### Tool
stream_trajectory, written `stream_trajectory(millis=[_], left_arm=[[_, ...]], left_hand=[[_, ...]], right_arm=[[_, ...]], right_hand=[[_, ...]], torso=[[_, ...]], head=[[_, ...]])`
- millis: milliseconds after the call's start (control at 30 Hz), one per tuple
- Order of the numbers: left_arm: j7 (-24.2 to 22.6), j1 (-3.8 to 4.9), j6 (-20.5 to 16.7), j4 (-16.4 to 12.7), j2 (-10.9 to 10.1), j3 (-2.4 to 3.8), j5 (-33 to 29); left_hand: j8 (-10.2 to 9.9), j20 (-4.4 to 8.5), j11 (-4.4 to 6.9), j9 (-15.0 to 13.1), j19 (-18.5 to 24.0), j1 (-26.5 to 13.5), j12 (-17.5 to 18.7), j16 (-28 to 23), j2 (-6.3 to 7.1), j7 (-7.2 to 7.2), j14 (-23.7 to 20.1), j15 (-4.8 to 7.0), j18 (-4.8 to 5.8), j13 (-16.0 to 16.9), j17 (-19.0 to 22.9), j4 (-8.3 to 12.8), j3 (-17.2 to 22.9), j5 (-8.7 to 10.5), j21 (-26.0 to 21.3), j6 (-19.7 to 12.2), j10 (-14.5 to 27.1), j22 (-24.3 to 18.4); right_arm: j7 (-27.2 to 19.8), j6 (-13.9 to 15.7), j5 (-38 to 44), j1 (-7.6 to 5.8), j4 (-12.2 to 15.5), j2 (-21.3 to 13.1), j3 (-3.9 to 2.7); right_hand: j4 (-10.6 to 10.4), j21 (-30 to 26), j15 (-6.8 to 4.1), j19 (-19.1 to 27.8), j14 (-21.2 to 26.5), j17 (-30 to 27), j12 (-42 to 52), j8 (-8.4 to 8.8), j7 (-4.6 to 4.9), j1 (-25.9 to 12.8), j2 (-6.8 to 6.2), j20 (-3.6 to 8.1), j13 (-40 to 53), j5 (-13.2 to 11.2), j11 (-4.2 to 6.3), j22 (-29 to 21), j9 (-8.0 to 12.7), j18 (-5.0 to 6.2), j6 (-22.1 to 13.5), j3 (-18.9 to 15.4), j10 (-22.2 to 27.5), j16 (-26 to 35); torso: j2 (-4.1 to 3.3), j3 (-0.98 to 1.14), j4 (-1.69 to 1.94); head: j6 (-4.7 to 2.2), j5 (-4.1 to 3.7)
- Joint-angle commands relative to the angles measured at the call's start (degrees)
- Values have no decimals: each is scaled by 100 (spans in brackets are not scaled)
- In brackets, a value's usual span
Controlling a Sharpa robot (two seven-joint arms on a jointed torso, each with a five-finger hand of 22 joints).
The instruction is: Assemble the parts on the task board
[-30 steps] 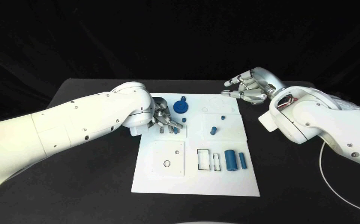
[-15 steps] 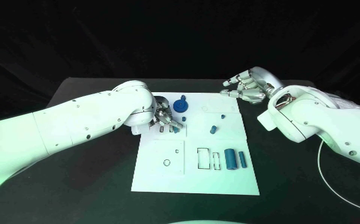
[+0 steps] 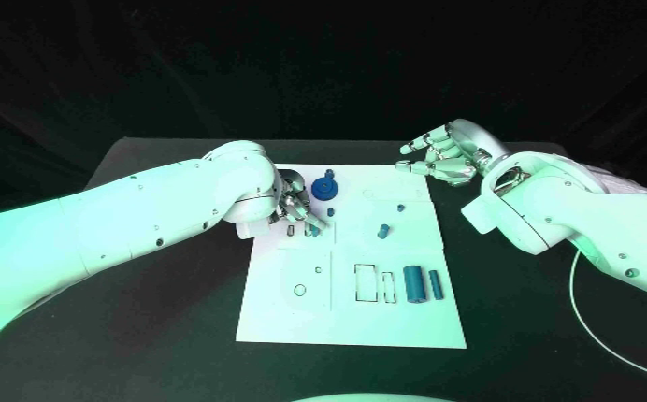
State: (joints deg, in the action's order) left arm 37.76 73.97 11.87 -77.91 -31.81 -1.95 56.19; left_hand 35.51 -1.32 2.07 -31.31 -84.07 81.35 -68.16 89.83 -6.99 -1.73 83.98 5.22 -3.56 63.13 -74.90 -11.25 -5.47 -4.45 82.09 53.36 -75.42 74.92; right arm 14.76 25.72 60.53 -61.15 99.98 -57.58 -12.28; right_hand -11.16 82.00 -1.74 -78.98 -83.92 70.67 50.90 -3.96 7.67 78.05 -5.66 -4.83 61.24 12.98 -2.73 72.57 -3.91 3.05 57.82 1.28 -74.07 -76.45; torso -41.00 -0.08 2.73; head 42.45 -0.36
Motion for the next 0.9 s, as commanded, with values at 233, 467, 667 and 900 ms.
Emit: stream_trajectory(millis=[233,467,667,900], left_arm=[[13,-17,145,-24,-18,-18,24],[-3,-17,58,-67,-88,-16,17],[-33,-17,-220,-177,-202,-14,-14],[-80,-18,-619,-347,-332,-13,-18]], left_hand=[[-210,7,11,-87,-38,408,254,17,694,-90,602,-45,81,-152,-1510,-3,2059,-501,-11,-128,70,320],[-120,-13,-43,-322,-39,-162,271,17,1370,-101,602,-42,76,-158,-1510,10,3665,-485,-21,-115,19,341],[-49,-14,-49,-481,-57,-532,252,17,1575,-97,602,-42,83,-132,-1510,242,4287,-462,-3,-122,-24,389],[-23,-13,-48,-556,-82,-675,223,17,1662,-89,602,-33,95,-99,-1510,414,4513,-455,29,-119,-61,443]], right_arm=[[-19,-88,12,13,-16,17,4],[-25,-89,-4,16,-27,21,5],[-35,-90,-24,21,-43,29,8],[-69,-81,-54,27,-55,41,10]], right_hand=[[-37,-26,25,45,-204,1,38,-32,2,-15,55,-4,29,32,6,-3,-6,93,38,8,24,20],[-37,-26,25,45,-204,1,38,-32,2,-15,55,-4,29,32,6,-3,-6,93,38,8,24,20],[-43,-28,24,45,-205,2,62,-34,0,-15,56,-3,43,41,7,-5,-7,94,42,2,12,21],[-51,-30,23,45,-205,-2,59,-34,0,-19,59,-3,39,47,7,-6,-7,94,44,-3,12,25]], torso=[[-1,0,2],[-1,1,1],[-5,6,4],[-8,10,6]], head=[[19,-4],[17,-8],[17,-9],[26,8]])
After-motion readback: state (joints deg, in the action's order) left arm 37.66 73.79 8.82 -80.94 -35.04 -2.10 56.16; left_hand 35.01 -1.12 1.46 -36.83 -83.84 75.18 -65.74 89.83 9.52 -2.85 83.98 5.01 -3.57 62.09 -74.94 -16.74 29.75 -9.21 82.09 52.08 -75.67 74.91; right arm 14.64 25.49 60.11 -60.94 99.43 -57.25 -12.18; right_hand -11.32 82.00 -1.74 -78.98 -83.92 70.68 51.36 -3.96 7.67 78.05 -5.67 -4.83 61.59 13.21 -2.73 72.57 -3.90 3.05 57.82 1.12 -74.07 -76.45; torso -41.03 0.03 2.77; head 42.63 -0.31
